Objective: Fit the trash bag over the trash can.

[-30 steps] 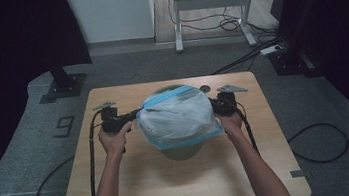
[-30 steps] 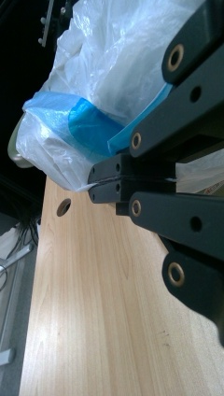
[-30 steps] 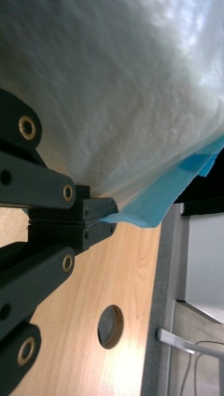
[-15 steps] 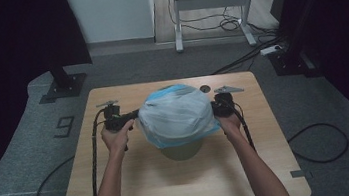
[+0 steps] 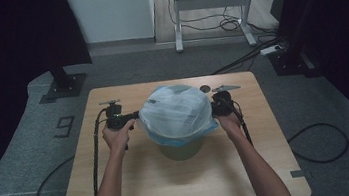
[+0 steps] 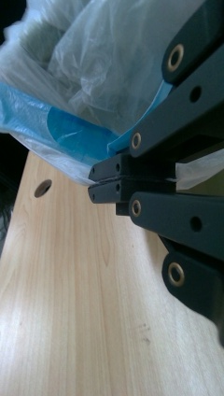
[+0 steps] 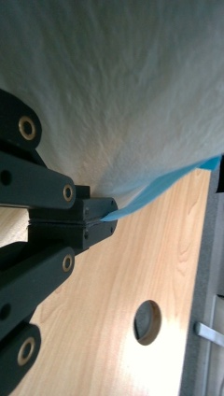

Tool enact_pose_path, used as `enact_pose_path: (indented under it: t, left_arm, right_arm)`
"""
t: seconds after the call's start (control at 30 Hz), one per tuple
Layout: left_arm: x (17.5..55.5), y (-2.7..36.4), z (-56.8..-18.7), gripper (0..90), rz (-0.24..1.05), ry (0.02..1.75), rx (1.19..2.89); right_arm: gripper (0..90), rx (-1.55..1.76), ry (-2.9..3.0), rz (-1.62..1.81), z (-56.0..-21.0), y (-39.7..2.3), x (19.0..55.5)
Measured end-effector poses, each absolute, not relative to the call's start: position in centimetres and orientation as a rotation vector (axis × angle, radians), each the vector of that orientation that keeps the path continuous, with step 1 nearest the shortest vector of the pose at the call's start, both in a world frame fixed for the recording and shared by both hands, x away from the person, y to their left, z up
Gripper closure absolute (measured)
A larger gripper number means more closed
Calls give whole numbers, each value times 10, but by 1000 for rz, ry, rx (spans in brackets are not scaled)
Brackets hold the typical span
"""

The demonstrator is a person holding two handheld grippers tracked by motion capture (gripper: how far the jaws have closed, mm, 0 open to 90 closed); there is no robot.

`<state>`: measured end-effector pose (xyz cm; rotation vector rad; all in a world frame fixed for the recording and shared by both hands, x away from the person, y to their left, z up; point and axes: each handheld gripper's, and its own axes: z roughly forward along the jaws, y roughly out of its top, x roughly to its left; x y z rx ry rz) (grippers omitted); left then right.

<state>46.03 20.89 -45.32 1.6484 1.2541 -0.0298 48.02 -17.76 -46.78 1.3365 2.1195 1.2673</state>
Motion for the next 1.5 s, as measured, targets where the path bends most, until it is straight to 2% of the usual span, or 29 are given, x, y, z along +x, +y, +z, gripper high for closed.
enact_pose_path:
  t: [0.37,0.47,0.5,0.8,1.1,1.23,1.4,1.5]
  left_arm:
    - [452,217,-463,898,-45,1246,1671]
    - [449,218,-460,898,-26,1234,1676]
    - [448,218,-459,897,-25,1232,1674]
    - [445,219,-457,897,-15,1224,1666]
    - [440,218,-452,897,23,1222,1667]
    - [438,218,-450,897,37,1220,1672]
    - [437,215,-448,897,44,1214,1681]
    - [437,214,-449,897,41,1213,1682]
  right_arm:
    - [874,1375,2198,1223,-483,-188,477]
    - [717,1381,2114,1261,-475,-199,472]
    - [713,1379,2067,1289,-471,-204,469]
    - [609,1189,1982,1427,-431,-241,416]
    - [539,942,2128,1586,-417,-238,358]
    - [511,858,2166,1617,-415,-231,349]
    - [504,789,2209,1635,-418,-221,350]
    - [575,745,2223,1619,-426,-213,354]
